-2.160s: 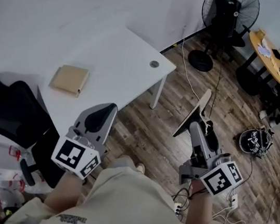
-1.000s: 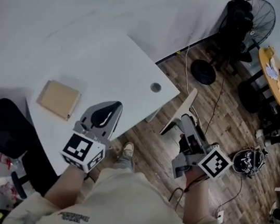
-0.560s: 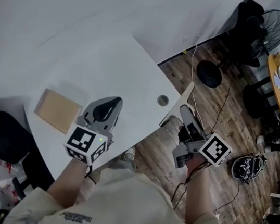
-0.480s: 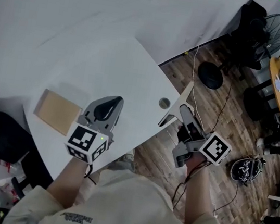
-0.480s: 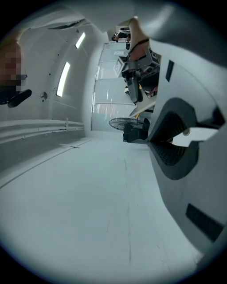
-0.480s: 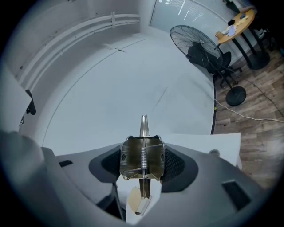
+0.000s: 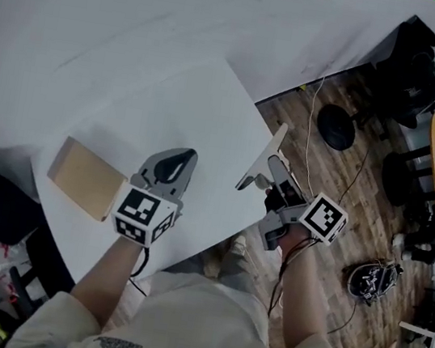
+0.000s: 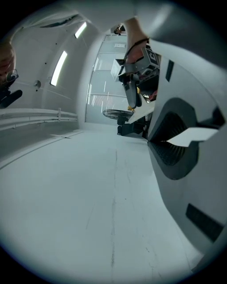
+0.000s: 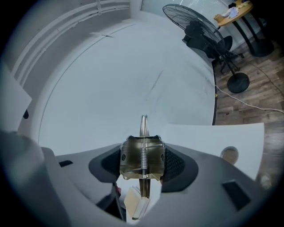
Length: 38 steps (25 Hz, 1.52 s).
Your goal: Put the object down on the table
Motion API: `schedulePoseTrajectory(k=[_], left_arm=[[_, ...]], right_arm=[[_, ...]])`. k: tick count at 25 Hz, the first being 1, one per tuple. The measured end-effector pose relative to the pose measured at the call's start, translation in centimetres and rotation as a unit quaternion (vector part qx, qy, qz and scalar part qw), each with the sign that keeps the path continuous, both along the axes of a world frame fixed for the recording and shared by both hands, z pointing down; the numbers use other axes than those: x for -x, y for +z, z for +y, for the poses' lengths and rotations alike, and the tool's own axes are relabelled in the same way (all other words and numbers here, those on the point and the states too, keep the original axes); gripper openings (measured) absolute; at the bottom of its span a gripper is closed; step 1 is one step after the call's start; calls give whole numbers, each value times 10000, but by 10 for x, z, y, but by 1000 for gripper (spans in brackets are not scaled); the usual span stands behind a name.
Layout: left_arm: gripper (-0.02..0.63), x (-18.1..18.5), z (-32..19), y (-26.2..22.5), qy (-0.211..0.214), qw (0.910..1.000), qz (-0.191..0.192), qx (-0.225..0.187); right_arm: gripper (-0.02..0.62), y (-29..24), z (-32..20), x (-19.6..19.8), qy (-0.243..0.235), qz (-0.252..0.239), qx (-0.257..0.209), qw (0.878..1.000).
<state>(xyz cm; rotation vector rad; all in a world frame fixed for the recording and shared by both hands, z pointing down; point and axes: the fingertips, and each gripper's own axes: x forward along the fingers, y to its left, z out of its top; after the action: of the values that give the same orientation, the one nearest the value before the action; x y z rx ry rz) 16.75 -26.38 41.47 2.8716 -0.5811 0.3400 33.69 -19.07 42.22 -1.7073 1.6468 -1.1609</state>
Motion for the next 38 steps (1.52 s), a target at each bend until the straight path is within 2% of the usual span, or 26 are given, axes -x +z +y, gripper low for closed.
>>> schedulePoseTrajectory(k=[5,16,25,32,35,38], left_arm=[[21,-10,-19,20,-200,9996,-135,112],[21,-30,-56,68,-1041,9924,-501,428],[21,-47,-83,106,-1512,9828,-748,751],[21,-50,-91,138,-1780,9726,-1013,1102],[21,-48,-99,142,-1938,9707,-930,1072],[21,-39,-104,156,-2141,9649,-937,1198]], right_arm=[[238,32,-32,-10,-128,-295,278,9991],[238,106,-96,-31,-806,-676,718,9919],[238,161,-153,-31,-1572,-647,962,9807],[238,208,-186,-15,-2174,-531,1354,9652],[238,223,-197,-4,-2437,-466,1454,9578],[239,232,-206,3,-2494,-346,1487,9563]])
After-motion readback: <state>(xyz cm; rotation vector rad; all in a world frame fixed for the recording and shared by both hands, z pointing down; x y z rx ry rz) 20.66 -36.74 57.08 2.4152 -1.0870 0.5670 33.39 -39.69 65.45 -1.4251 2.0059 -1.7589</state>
